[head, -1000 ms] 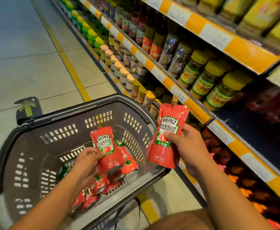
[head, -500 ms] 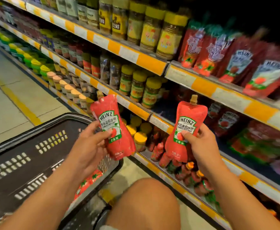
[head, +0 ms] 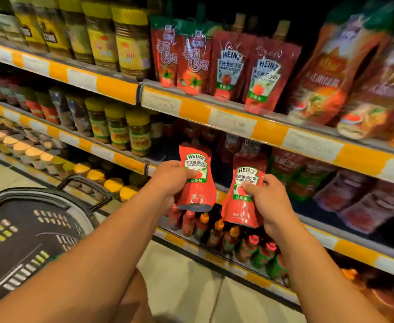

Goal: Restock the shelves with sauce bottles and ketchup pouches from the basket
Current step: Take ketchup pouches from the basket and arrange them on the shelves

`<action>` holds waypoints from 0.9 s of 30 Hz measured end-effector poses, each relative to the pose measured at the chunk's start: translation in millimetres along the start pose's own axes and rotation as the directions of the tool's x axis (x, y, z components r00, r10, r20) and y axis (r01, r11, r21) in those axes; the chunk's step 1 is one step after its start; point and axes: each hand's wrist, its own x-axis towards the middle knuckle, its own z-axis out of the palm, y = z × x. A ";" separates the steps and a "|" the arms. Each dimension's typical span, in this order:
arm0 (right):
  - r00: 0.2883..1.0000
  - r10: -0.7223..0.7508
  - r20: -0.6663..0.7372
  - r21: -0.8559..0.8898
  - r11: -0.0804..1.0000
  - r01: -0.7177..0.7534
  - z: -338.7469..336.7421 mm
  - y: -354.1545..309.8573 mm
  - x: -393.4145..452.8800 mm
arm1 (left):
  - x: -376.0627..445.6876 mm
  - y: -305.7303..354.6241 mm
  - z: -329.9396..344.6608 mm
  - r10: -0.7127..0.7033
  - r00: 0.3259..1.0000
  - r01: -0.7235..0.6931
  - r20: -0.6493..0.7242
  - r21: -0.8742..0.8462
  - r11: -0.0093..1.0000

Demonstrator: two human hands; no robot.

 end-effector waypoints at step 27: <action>0.942 -0.217 -0.255 0.138 0.956 0.258 20.9 -1.0 77.4 | 101.9 -9.7 59.0 0.258 0.966 -0.258 0.014 0.034 0.965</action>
